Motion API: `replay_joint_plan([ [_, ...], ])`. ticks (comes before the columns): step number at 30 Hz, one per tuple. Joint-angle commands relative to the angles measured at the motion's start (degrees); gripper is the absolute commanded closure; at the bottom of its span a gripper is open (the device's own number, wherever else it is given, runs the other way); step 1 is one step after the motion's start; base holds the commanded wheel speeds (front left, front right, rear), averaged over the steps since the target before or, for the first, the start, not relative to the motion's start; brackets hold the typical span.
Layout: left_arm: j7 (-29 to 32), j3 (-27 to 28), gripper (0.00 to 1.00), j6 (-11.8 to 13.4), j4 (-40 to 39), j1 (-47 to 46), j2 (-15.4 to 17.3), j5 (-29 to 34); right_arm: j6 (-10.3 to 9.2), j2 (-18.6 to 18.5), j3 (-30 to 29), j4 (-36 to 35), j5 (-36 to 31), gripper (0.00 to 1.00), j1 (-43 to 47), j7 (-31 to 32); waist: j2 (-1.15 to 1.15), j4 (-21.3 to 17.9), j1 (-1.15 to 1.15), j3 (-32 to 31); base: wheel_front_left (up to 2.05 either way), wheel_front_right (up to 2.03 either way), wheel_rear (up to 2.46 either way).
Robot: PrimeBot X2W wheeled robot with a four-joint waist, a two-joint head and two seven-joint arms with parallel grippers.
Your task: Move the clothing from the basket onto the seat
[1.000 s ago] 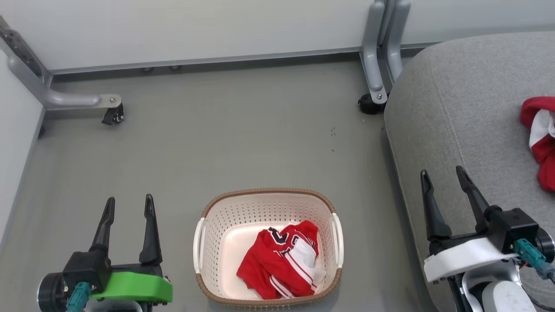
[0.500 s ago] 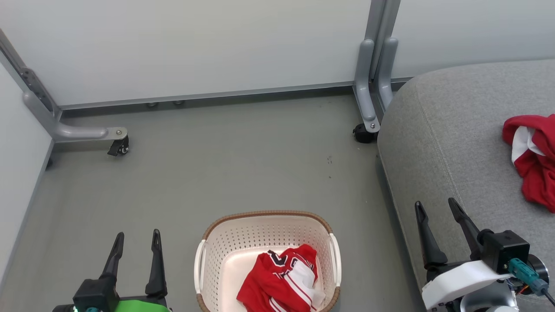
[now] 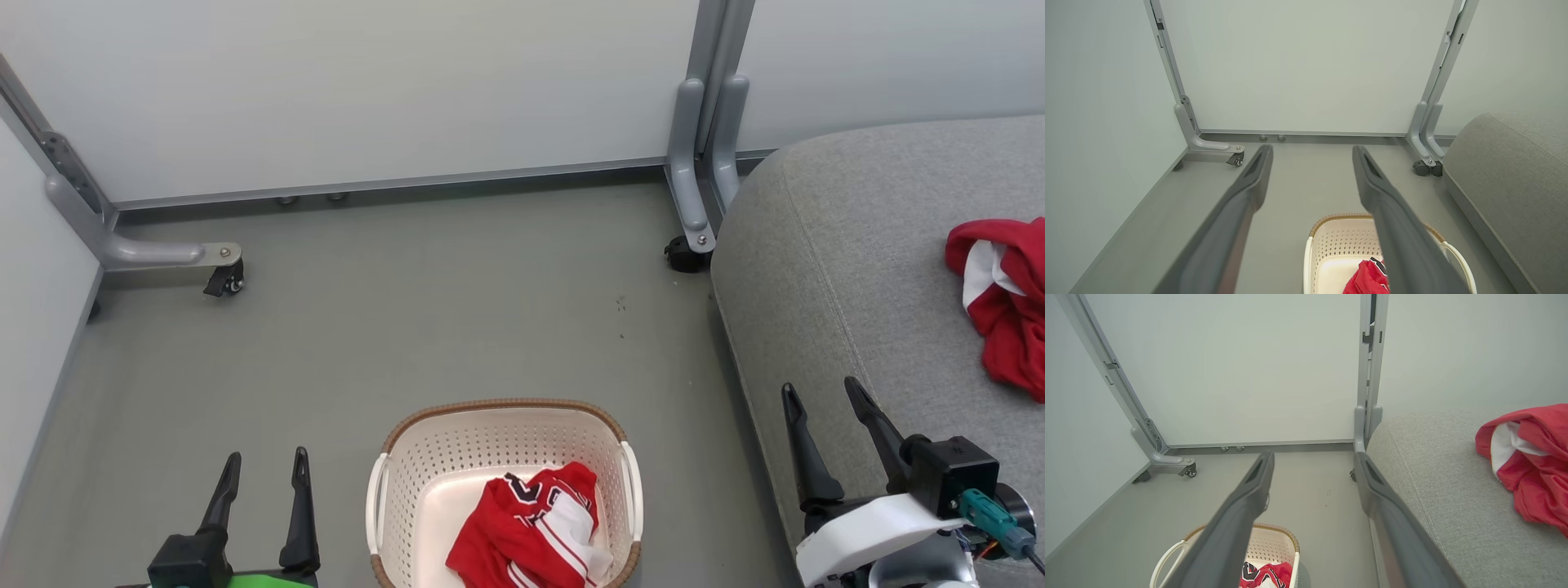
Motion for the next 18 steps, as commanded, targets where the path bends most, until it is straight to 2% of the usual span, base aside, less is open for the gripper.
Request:
replay_joint_plan([
  [1, -0.2, 0.4, 0.0, -0.3, 0.4, -0.6, 0.0, 0.3, 0.0, -0.1, -0.1, -0.4, 0.3, 0.0, 0.5, 0.0, 0.0, 0.0, 0.0, 0.1, 0.0, 0.0, 0.0],
  [9, -0.2, 1.1, 0.0, -1.1, 0.8, -1.2, -0.6, 1.3, 0.0, -0.1, 0.0, -0.7, 0.6, 0.0, 0.3, 0.2, 0.0, 0.4, 0.0, 0.3, 0.0, 0.0, 0.0],
  [18, -0.2, 1.0, 0.0, -0.6, 0.3, -2.5, -1.2, 2.2, 0.0, -0.1, -0.8, -1.7, 0.1, 0.0, -0.7, 0.4, 0.0, 0.8, 0.0, 1.6, 0.0, 0.0, 0.0],
])
